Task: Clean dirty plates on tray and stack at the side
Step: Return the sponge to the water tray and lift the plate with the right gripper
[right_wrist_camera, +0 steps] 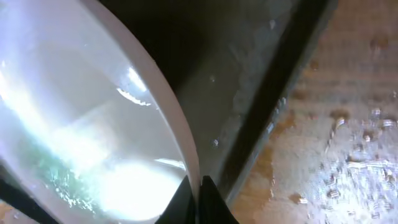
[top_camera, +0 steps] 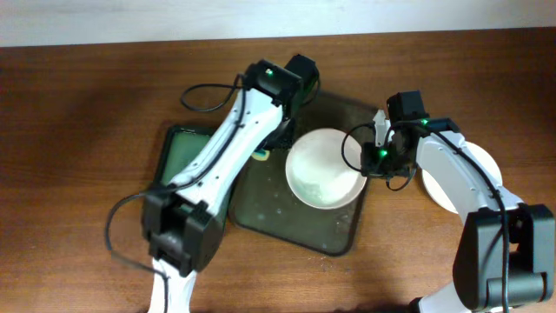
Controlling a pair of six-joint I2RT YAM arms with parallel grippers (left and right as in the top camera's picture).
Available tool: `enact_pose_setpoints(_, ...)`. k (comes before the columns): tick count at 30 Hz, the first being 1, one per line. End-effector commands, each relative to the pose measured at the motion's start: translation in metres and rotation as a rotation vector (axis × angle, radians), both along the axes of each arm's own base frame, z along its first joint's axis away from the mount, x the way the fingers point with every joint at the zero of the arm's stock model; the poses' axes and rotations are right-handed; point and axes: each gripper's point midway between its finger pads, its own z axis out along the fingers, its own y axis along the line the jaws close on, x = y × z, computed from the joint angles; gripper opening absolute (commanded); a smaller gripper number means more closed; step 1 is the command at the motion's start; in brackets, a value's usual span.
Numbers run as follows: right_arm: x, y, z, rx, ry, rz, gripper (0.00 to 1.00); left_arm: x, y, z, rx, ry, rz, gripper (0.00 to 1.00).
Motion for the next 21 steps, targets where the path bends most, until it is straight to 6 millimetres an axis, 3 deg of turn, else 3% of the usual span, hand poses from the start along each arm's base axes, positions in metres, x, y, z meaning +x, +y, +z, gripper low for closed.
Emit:
enact_pose_setpoints(1,0.001,-0.011,0.010,-0.087,-0.040,0.001,0.04,-0.011,0.057,0.063,0.086,-0.098,0.077,0.00)
enact_pose_setpoints(4,0.001,-0.019,0.038,-0.132,-0.120,-0.046,0.04,-0.007,0.107,0.056,0.147,-0.081,0.248,0.00)
enact_pose_setpoints(6,-0.005,-0.030,0.063,-0.187,-0.177,-0.070,0.04,-0.008,0.152,0.017,0.168,0.008,0.375,0.00)
enact_pose_setpoints(7,-0.007,-0.034,0.070,-0.211,-0.198,-0.074,0.04,-0.009,0.161,0.001,0.145,0.041,0.411,0.00)
enact_pose_setpoints(8,-0.009,-0.039,0.082,-0.297,-0.246,-0.070,0.04,-0.010,0.164,-0.032,0.051,0.106,0.408,0.00)
enact_pose_setpoints(10,-0.013,-0.023,0.100,-0.443,-0.337,0.007,0.04,-0.009,0.161,-0.081,-0.145,0.170,0.383,0.00)
enact_pose_setpoints(12,-0.017,-0.018,0.112,-0.638,-0.407,-0.013,0.04,-0.014,0.168,-0.098,-0.198,0.196,0.385,0.00)
enact_pose_setpoints(13,-0.018,-0.010,0.118,-0.686,-0.447,0.005,0.04,-0.013,0.170,-0.097,-0.198,0.197,0.350,0.04)
enact_pose_setpoints(15,-0.022,0.011,0.129,-0.740,-0.527,0.049,0.04,-0.014,0.169,-0.081,-0.208,0.168,0.309,0.48)
enact_pose_setpoints(18,-0.028,0.030,0.144,-0.833,-0.629,0.112,0.04,-0.011,0.166,-0.050,-0.247,0.077,0.298,0.62)
enact_pose_setpoints(21,-0.037,0.047,0.171,-0.971,-0.775,0.159,0.04,-0.016,0.158,0.008,-0.325,-0.071,0.266,0.64)
